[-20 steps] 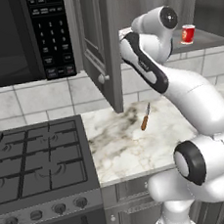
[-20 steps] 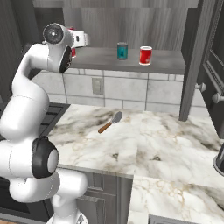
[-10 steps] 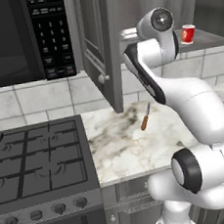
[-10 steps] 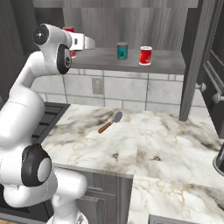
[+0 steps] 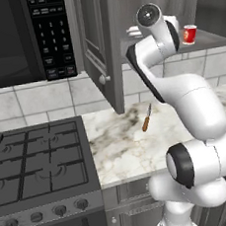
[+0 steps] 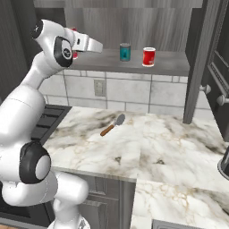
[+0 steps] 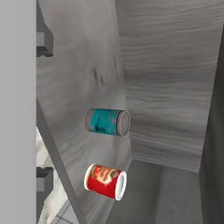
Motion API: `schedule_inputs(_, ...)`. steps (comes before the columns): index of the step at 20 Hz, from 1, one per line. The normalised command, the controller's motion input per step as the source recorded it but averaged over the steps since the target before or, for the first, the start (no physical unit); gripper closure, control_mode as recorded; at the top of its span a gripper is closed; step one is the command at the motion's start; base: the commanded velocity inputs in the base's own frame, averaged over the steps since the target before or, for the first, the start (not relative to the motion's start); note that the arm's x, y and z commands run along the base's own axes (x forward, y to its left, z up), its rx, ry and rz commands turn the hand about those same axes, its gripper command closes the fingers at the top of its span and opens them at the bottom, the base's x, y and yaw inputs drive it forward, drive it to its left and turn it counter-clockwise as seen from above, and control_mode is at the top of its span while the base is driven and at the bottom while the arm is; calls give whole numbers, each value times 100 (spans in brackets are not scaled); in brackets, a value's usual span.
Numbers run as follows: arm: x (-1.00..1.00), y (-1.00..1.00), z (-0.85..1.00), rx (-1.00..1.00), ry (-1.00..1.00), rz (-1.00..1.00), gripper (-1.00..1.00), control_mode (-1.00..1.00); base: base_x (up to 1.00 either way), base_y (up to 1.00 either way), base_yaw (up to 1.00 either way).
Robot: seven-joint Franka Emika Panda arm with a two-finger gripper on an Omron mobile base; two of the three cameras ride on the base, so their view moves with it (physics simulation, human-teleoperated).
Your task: Stack two cans on top of the other two cans in the cabinet.
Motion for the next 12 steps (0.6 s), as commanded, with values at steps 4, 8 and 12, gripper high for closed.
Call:
schedule_inputs(4, 0, -44, 1, 2, 7, -23, -100, -100, 0, 0, 0)
schedule_inputs(8, -3, -38, -3, 1, 0, -14, -100, -100, 0, 0, 0)
schedule_inputs(12, -3, -35, -6, 3, 0, -10, -100, -100, 0, 0, 0)
